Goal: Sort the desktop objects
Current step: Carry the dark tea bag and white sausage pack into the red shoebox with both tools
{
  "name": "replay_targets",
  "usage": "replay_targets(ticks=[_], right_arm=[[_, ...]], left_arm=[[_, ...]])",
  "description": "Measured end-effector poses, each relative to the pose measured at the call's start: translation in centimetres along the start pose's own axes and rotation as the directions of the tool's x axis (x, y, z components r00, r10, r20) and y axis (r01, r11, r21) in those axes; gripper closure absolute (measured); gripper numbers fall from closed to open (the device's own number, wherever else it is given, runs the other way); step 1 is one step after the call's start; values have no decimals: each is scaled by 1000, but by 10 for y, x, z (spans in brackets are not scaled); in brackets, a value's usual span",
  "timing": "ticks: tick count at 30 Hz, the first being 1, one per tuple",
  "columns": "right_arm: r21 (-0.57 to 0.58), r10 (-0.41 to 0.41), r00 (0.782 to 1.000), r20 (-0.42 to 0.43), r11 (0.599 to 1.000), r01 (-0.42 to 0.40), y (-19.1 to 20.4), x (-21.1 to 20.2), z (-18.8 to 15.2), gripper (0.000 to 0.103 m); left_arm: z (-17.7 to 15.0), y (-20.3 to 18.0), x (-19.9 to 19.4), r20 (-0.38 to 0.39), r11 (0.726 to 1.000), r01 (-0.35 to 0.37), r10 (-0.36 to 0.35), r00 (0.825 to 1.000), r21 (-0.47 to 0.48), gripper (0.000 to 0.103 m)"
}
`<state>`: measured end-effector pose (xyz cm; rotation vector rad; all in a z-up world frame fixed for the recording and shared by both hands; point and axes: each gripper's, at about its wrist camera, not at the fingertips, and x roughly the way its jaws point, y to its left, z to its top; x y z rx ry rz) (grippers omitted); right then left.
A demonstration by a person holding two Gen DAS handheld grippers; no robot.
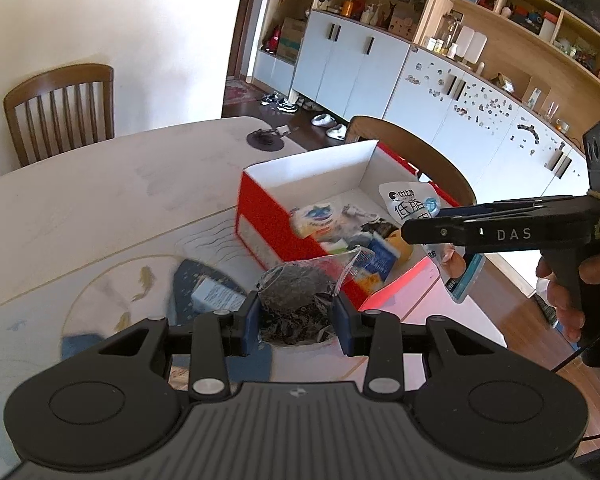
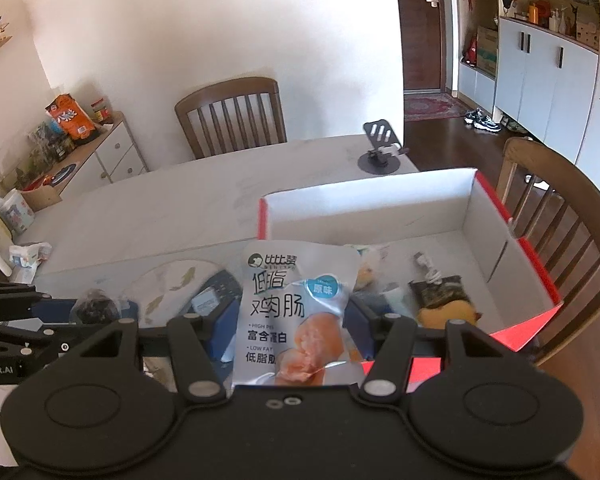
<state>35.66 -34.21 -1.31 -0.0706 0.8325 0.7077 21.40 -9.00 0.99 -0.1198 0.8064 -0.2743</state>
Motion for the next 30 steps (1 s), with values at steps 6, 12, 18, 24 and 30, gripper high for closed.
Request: replay_targets(ticks=[6,12,18,24,30], right_arm=[[11,-11,1000,3,1000,11,-29,0,5,46],[23,-31,999,9,999,31,-58,-2,10,46],[35,-48,999,13,998,47,-82,1,17,46],[37,-54,998,12,998,54,-103,8,26,46],[38,-52,999,-6,998,52,-117,19,33,46]], left_arm=[[12,-24,23,-13,1000,8,-8,1000,20,67],[25,-46,43,-23,999,17,-16,1000,50,67],[40,-64,67,-42,996,25,-22,999,83,67],[53,-80,90,-58,992,30,-23,998,124,67],[65,-90,115,-85,988,28,-15,996,149,67]])
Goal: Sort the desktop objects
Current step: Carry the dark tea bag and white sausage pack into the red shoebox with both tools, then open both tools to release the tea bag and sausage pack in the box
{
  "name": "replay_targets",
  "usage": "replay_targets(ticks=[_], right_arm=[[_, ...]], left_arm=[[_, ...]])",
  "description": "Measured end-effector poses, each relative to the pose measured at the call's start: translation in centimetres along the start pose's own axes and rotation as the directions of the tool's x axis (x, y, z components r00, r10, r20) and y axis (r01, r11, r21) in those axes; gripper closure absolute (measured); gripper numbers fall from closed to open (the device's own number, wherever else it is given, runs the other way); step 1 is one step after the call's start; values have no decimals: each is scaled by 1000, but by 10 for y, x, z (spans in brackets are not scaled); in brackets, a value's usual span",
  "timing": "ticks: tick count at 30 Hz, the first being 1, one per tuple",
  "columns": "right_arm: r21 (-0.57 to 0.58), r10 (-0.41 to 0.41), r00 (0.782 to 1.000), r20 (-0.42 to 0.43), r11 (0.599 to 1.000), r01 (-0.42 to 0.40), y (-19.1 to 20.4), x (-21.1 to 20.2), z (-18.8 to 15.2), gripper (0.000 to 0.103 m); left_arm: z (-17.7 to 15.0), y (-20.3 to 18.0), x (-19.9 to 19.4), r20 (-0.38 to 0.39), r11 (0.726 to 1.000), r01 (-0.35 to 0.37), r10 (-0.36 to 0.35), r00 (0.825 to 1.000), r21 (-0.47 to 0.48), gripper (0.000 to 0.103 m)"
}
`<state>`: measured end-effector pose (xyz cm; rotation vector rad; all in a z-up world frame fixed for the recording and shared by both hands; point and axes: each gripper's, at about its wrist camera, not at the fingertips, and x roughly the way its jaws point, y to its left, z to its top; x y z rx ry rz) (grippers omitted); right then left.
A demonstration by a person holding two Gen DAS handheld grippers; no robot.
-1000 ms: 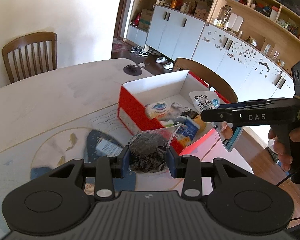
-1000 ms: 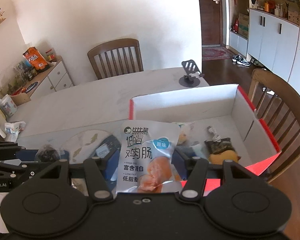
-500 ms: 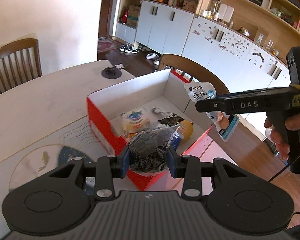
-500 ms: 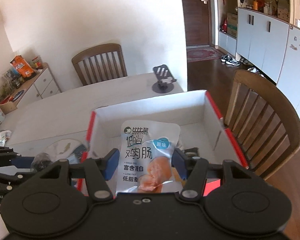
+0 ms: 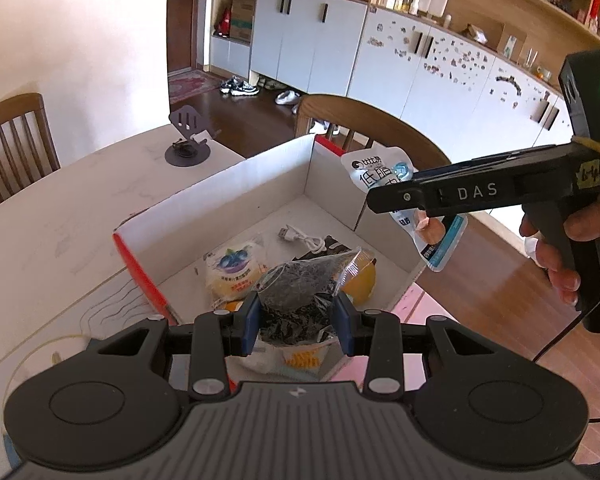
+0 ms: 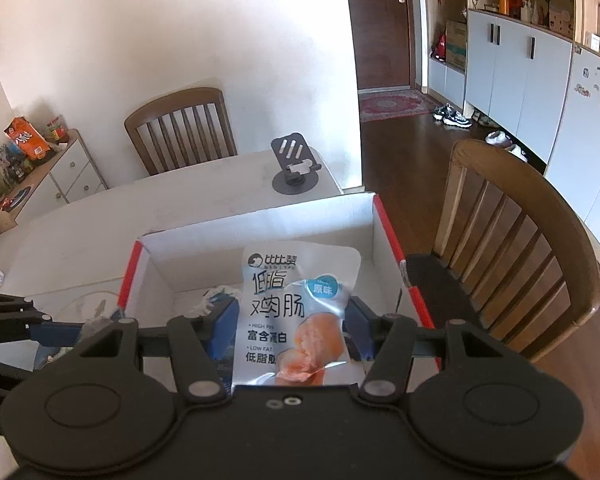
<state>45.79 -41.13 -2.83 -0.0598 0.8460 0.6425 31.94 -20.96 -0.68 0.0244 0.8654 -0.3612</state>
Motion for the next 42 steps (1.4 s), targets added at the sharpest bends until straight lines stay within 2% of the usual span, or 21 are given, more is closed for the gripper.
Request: replay_targets(ticks=[9,17,27,42], right_arm=[[10,5,999,-53,1000,-5,-15,32,11,46],[-4,-4,996,-85,1000,4,-17,60,19,46],[-25,-27,988,-154,999,24,-16,98,24,46],[-26,-46,972,-232,999,41,-15,139,23,46]], left_arm=[[14,1,33,-35,1000,7,-7,999,15,67],[21,2,55,-68,999,-25,28,997,43,66],[20,7,77,-128,998,-41,47,991,49,66],[15,13,97,-176,998,-40,48,983,52,66]])
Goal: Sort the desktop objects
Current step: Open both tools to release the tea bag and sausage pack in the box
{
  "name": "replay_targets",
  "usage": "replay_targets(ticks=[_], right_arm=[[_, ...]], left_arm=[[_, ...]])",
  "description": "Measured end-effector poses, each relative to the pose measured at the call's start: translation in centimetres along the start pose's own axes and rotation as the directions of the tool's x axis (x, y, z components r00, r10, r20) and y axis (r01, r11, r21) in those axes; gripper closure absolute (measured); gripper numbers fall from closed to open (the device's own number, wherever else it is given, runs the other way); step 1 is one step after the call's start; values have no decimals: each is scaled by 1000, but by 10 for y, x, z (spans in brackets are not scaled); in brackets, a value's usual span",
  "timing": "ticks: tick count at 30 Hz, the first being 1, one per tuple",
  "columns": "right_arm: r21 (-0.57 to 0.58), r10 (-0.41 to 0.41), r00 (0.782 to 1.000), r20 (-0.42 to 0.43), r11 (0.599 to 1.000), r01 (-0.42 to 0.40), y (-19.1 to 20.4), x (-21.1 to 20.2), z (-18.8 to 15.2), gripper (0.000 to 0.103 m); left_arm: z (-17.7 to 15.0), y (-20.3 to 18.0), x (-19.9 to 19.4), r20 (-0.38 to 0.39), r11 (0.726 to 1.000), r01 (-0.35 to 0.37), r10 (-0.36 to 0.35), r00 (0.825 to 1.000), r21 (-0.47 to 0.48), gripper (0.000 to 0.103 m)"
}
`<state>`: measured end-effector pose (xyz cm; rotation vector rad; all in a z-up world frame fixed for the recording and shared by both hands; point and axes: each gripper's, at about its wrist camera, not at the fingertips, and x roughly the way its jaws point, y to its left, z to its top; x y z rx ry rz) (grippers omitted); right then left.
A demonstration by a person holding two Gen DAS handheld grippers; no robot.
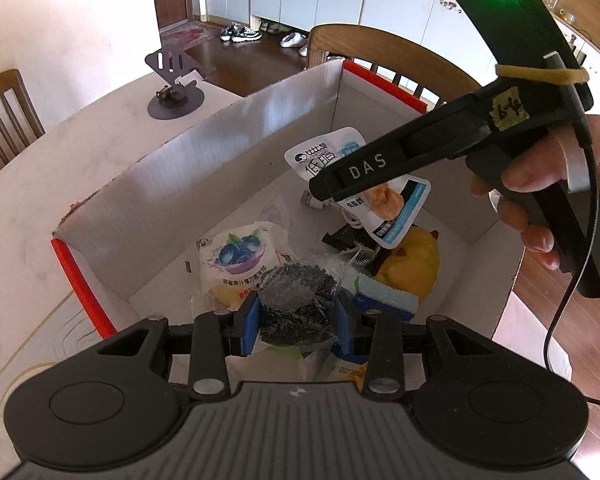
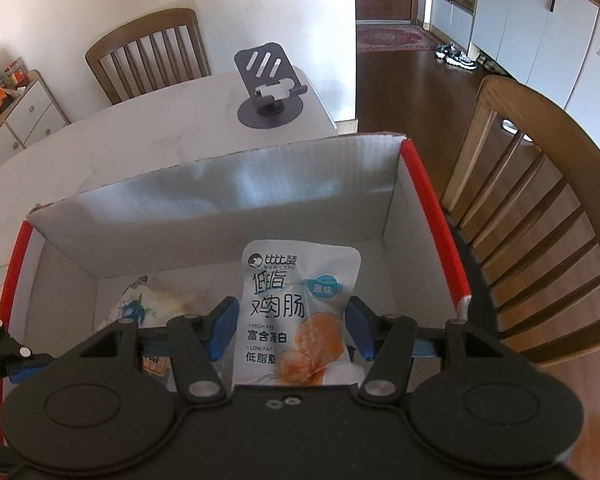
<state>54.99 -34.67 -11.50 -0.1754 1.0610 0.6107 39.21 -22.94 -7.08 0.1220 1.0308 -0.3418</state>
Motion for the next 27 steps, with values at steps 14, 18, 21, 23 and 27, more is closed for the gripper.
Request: replay_targets(ticks=[14,18,21,23,27], right_arm=[[-9,-7,998,-58,1000,6,2,20,1,44],[4,0,998,-67,1000,0,1,20,1,44],[9,-1,998,-65,1000,2,1,19,1,43],[6,-4,998,-63,1000,4,2,17,1,42],[10,3,999,-47,1000,-2,2,11,2,40]], left_arm=[[-5,3,5,-18,1000,6,-7,1000,-30,65],[-5,3,4,-16,999,12,-13,1000,-32,62],[-4,2,3,-15,999,16,-17,1000,-31,56],[-4,2,1,-9,999,16,-16,1000,-32,48],[-3,3,-5,5,999,15,-15,1000,-40,42]])
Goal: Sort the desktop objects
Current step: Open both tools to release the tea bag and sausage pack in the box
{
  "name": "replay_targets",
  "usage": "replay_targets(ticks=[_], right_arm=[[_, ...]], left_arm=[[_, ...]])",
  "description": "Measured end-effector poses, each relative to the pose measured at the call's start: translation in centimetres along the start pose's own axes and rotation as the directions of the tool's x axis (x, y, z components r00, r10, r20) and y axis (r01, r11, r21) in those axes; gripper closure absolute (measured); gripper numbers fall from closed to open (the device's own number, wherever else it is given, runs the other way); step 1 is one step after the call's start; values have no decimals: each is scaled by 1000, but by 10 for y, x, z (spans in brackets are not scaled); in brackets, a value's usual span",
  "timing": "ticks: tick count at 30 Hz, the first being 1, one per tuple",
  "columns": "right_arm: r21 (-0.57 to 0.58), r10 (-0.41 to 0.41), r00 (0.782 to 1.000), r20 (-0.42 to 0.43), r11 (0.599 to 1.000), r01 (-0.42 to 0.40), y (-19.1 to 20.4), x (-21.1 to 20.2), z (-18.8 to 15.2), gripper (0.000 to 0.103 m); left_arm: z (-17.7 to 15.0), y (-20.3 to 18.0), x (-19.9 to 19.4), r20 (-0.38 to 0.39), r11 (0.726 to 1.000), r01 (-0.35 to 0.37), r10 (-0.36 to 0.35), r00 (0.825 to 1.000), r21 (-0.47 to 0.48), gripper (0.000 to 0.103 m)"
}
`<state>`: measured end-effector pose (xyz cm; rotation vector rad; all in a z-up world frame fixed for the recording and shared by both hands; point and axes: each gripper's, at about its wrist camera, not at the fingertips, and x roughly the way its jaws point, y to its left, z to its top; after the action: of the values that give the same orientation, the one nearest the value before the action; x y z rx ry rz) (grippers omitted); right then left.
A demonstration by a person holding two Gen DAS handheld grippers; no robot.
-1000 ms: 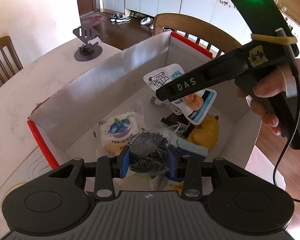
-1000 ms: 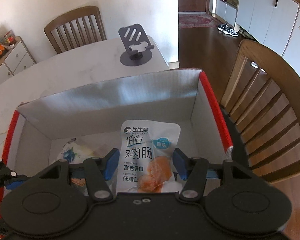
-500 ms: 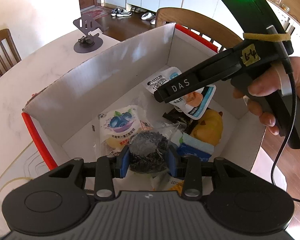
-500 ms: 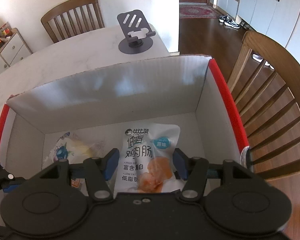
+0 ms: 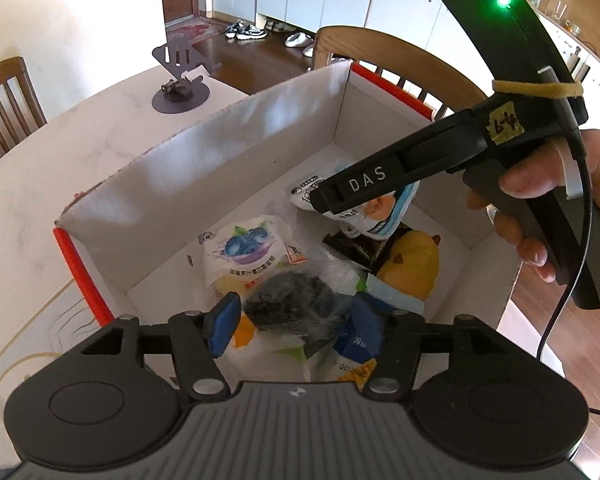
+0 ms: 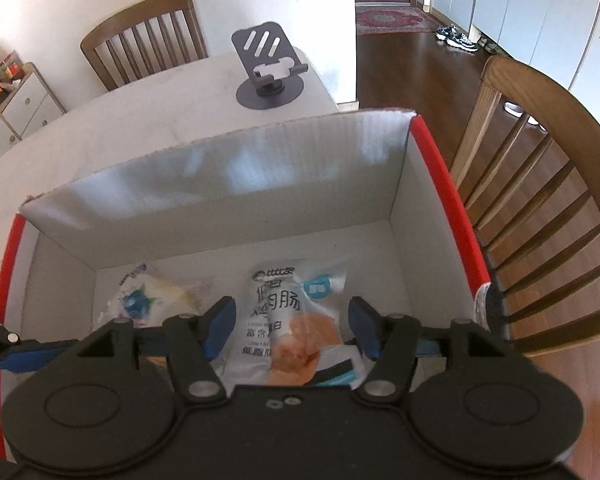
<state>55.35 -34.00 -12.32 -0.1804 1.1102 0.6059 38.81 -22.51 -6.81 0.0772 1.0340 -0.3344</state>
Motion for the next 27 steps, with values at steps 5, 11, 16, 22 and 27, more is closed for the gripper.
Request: replay_targets(ticks=[5,11,16,22,27], right_arm=[[0,1,1000,25,1000,-1,0,-13,0,35],[1,-7,999,47,1000,7,0,-28,-3,33],[5,1,997,75,1000,-1,-1,-47,-8,32],[-11,18,996,93,1000,-18,4,-65,-17,32],[-30,30,993,113,999,-27,13,-80,-26,32]], left_arm=[[-1,0,-11,24,1000,17,-17,1000,-12,39],[-1,-2,-25,55,999,33,-32,998,-19,39],[-3,-5,-36,80,999,42,-41,996,-18,39],[-6,-9,-48,109,998,67,-64,992,-22,39],[-12,-11,-62,131,997,80,-76,988,-20,39]])
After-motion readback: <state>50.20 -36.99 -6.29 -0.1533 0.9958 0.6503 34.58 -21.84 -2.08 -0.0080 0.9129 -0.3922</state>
